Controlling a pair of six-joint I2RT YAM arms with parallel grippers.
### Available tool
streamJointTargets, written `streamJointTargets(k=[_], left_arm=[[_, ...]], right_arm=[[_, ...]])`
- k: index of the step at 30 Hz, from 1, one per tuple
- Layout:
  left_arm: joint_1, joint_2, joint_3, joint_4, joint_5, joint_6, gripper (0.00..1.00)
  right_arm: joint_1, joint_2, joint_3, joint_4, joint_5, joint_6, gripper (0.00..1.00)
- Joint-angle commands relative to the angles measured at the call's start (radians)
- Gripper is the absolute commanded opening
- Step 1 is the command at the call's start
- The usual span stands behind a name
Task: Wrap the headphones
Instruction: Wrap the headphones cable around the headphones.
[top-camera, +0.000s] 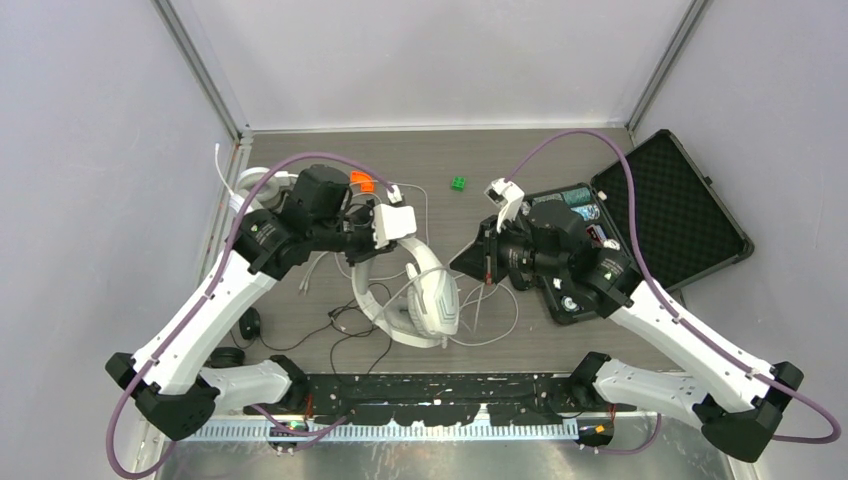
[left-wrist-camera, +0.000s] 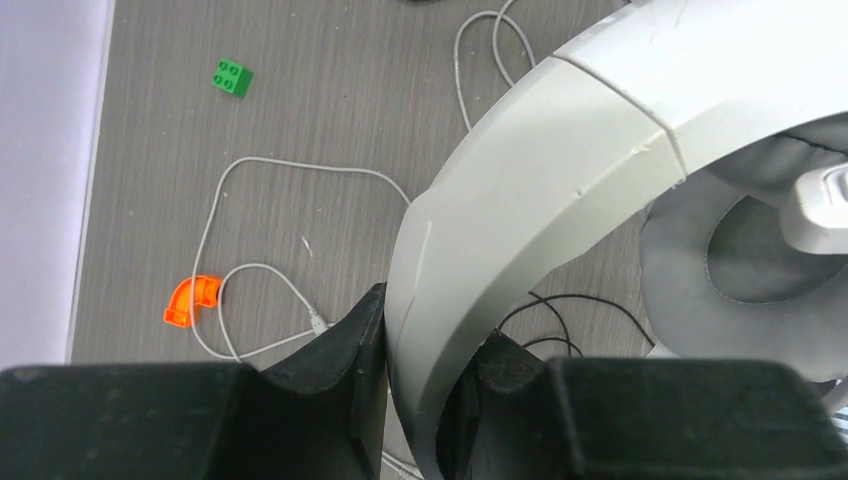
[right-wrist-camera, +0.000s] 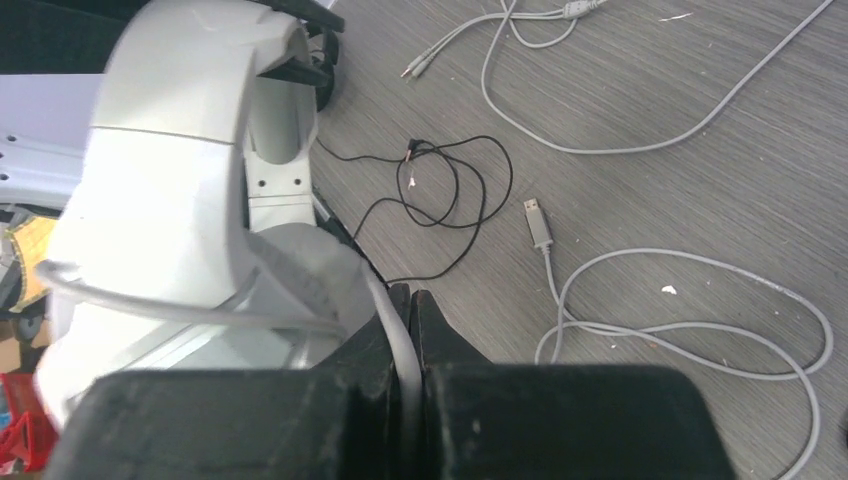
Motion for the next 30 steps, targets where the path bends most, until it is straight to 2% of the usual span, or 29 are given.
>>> streamJointTargets(k=[1, 12, 15, 20, 23, 30], left_arm=[[-0.004, -0.024, -0.019, -0.023, -0.062, 0.043, 0.0], [-0.003, -0.021, -0.045, 0.042, -0.197, 0.099, 0.0], [-0.003, -0.021, -0.067, 0.089, -0.257, 0.078, 0.0], [-0.003, -0.031, -0.1, 0.151, -0.341, -0.007, 0.0], [-0.003, -0.041, -0.128, 0.193, -0.44, -0.074, 0.0], [-0.004, -0.037, -0.118, 0.196, -0.589, -0.279, 0.0]], right_arm=[[-0.011, -0.029, 0.1, -0.006, 0.007, 0.027, 0.06], [-0.01, -0.001, 0.075, 0.033, -0.162, 0.189, 0.01], [-0.011, -0.013, 0.043, 0.113, -0.195, 0.241, 0.01], [-0.012, 0.005, 0.036, 0.251, -0.231, 0.313, 0.03], [-0.011, 0.044, 0.056, 0.301, -0.25, 0.358, 0.04], [-0.009, 0.124, 0.035, 0.413, -0.289, 0.44, 0.07]])
